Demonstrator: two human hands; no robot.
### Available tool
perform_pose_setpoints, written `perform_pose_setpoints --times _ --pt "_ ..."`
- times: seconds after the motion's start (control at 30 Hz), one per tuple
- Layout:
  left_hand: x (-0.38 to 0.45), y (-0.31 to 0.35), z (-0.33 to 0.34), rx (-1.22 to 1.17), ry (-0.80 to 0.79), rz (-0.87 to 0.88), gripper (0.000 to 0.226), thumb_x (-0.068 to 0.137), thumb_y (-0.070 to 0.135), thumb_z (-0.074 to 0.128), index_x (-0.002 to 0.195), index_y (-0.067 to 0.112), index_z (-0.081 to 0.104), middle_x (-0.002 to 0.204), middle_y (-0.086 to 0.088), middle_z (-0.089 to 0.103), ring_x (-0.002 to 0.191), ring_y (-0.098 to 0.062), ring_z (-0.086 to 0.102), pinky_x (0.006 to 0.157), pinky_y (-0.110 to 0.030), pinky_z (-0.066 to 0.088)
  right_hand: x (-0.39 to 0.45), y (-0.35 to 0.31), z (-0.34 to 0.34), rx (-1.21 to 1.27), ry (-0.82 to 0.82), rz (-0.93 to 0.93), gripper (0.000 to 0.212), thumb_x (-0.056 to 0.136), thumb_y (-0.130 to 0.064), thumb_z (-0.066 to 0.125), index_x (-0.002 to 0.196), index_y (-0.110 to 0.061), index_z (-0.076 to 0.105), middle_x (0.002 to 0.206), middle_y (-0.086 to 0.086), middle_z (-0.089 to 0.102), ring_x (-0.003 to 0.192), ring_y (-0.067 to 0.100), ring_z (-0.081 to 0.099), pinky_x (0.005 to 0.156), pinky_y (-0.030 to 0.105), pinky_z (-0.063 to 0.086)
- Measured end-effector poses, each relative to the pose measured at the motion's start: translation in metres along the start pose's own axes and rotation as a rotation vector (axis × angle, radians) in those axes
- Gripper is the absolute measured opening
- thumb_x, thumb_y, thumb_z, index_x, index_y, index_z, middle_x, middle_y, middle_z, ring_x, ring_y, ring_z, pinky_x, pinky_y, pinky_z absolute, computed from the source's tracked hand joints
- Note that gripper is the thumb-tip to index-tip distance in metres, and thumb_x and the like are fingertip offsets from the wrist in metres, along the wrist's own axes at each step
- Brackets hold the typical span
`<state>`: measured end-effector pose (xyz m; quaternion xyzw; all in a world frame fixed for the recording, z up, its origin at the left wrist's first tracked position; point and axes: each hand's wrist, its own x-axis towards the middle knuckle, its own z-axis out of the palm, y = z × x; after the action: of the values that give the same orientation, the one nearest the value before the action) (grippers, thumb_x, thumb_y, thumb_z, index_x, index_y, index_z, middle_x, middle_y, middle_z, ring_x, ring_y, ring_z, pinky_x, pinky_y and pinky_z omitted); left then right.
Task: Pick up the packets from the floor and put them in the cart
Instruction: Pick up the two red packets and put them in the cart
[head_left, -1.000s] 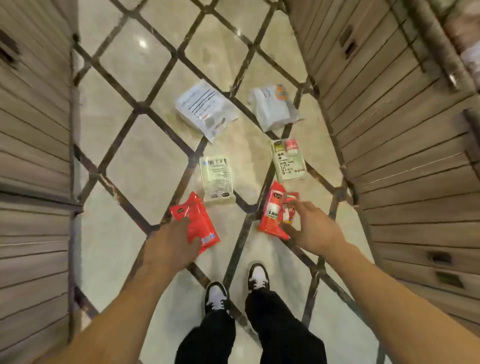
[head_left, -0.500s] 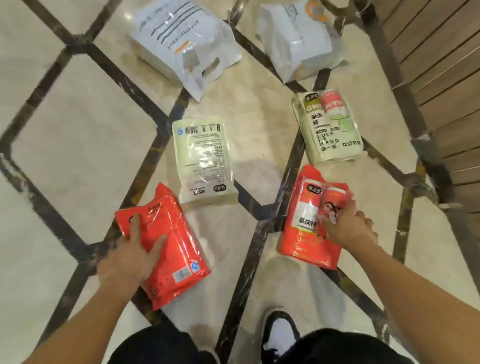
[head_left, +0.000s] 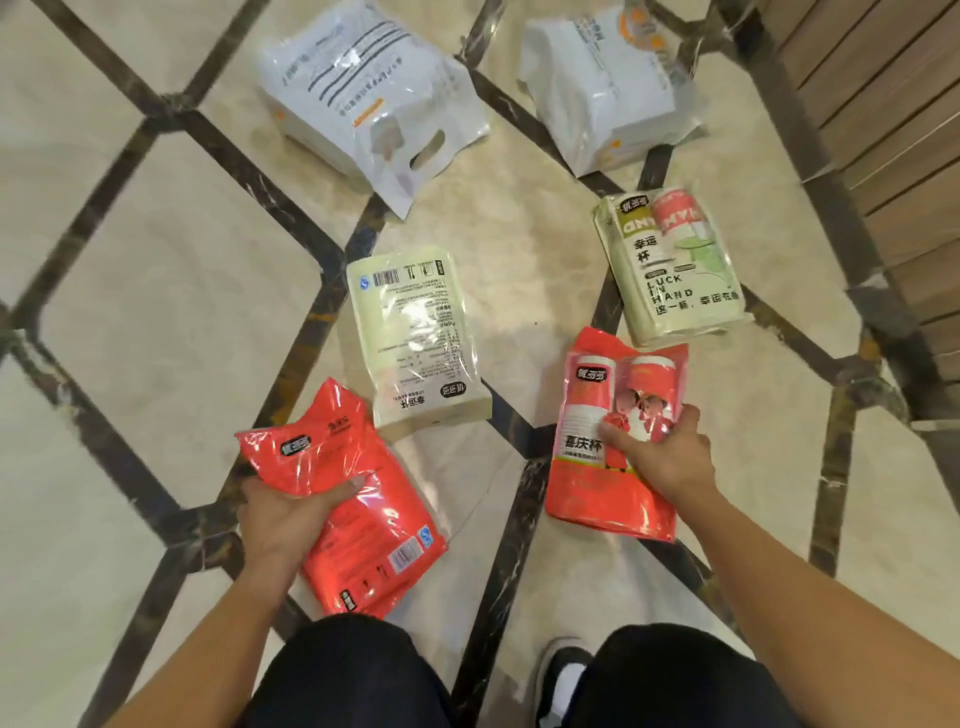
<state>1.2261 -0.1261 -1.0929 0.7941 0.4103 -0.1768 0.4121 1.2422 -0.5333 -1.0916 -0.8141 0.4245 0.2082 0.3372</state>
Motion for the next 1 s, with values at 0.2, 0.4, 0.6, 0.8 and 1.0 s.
perform_pose_setpoints --times 0.2,0.4,0.6,0.8,1.0 --pt "-0.075 0.07 -0.05 0.071 0.059 0.177 0.083 0.046 0.039 0.101 0.109 0.025 0.048 0.097 0.008 0.066 0.09 -0.022 0.064 0.073 -0.032 0.048 -0.072 -0.06 -0.062 -0.116 -0.032 -0.213 0.091 0.068 -0.065 0.084 0.137 -0.019 0.045 0.118 0.012 0.059 0.113 0.039 0.062 0.089 0.043 0.047" --pt "-0.199 0.201 -0.139 -0.004 -0.063 0.322 0.091 0.045 0.048 0.1 0.124 0.03 0.057 0.102 0.014 0.072 0.088 -0.007 0.068 0.072 -0.025 0.047 -0.192 -0.138 -0.202 -0.026 0.04 -0.373 0.086 0.074 -0.072 0.074 0.14 -0.027 0.042 0.124 0.004 0.071 0.108 0.033 0.069 0.086 0.043 0.051" --pt "-0.331 0.354 -0.232 0.046 -0.205 0.567 0.086 0.045 0.054 0.097 0.119 0.032 0.061 0.098 0.018 0.073 0.086 0.006 0.067 0.066 -0.012 0.043 -0.308 -0.203 -0.383 0.04 0.188 -0.414 0.083 0.068 -0.084 0.066 0.131 -0.035 0.045 0.106 -0.002 0.064 0.106 0.036 0.067 0.078 0.039 0.045" --pt "-0.464 0.486 -0.293 0.072 -0.382 0.791 0.073 0.042 0.05 0.1 0.104 0.031 0.065 0.089 0.02 0.074 0.082 0.004 0.069 0.071 -0.02 0.05 -0.438 -0.21 -0.557 0.202 0.398 -0.369 0.092 0.056 -0.09 0.059 0.128 -0.034 0.05 0.12 0.008 0.072 0.11 0.037 0.068 0.087 0.043 0.051" --pt "-0.622 0.543 -0.295 0.071 -0.658 1.085 0.064 0.036 0.061 0.088 0.094 0.034 0.076 0.081 0.022 0.077 0.074 0.008 0.071 0.065 -0.016 0.051 -0.59 -0.104 -0.661 0.463 0.703 -0.216 0.082 0.055 -0.085 0.068 0.121 -0.039 0.052 0.105 -0.007 0.065 0.105 0.026 0.068 0.081 0.036 0.045"
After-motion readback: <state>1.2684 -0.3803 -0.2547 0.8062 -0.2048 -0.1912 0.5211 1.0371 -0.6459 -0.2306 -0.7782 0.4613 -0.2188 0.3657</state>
